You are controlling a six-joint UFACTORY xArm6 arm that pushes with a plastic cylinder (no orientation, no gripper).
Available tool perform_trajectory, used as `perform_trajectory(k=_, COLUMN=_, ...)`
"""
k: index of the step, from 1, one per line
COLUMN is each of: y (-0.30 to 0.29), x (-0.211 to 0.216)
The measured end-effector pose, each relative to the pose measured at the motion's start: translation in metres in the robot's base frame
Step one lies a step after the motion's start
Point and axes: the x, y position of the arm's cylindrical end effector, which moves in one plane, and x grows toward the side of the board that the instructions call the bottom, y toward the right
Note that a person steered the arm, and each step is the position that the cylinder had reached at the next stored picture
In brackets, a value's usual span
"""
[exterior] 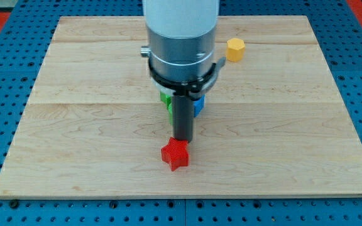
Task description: Slide the red circle to the center left
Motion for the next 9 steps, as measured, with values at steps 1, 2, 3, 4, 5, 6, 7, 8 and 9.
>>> perform_trajectory(k=1, y=0.084, x=-0.036)
perform_trajectory(k=2, y=0.128, x=-0.114)
perform_trajectory(k=3, y=0.092, x=-0.177)
perform_trajectory(k=4, y=0.034, x=-0.210)
perform_trajectory(k=5, y=-0.023, x=-0.239)
perform_trajectory(k=6, y=-0.143, x=-0.224)
perform_trajectory(k=7, y=-0.176, x=-0.216)
perform_trajectory(k=8, y=-0.191, x=-0.222)
perform_trajectory(k=9, y=-0.168, x=-0.168)
